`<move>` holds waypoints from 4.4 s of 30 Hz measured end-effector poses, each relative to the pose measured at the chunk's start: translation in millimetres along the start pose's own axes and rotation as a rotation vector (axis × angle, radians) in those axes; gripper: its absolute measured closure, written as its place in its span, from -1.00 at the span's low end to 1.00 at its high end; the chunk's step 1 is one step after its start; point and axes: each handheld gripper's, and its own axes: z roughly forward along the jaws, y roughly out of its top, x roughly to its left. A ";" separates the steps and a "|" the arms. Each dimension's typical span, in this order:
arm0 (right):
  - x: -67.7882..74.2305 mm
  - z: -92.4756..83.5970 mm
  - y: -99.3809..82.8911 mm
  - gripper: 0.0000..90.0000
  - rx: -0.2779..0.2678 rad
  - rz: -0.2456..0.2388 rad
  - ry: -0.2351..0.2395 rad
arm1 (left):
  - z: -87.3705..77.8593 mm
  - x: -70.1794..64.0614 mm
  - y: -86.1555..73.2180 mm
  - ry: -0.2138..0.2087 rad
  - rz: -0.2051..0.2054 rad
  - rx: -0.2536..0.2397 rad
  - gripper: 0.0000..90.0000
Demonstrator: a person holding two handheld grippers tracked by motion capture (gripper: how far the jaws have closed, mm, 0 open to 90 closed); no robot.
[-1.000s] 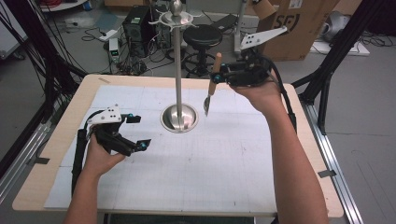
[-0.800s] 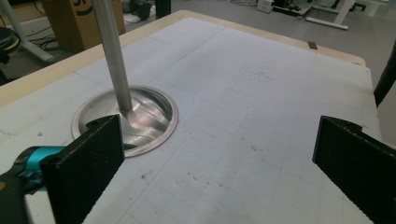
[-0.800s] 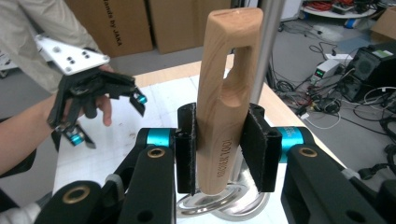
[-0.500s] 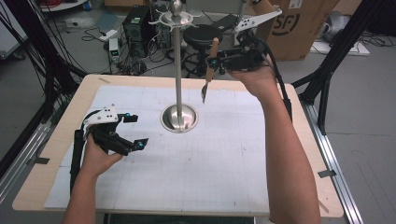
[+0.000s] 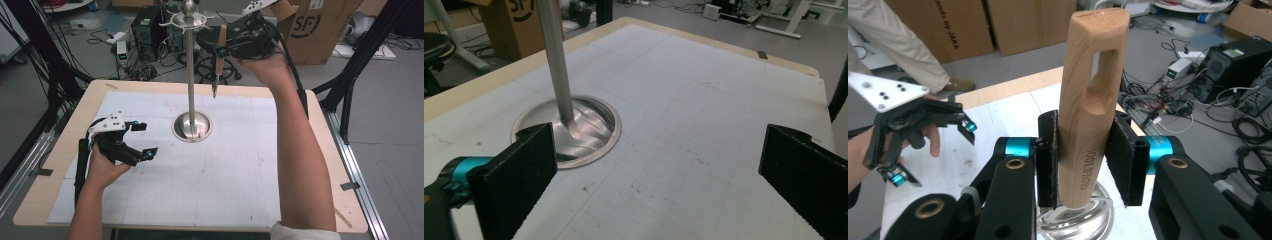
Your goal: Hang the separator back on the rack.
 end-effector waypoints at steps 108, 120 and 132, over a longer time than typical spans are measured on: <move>58.9 -26.9 -202.0 -0.59 -0.207 0.055 -0.046 | 6.3 3.6 -10.0 -0.034 -0.018 0.009 -0.94; 63.4 -23.2 -257.8 -0.67 -0.211 0.133 -0.104 | 10.5 4.3 -18.1 -0.059 -0.015 0.031 -0.94; 63.6 -10.8 -271.8 -0.73 -0.181 0.130 -0.119 | 12.8 6.6 -25.2 -0.054 -0.041 0.035 -0.94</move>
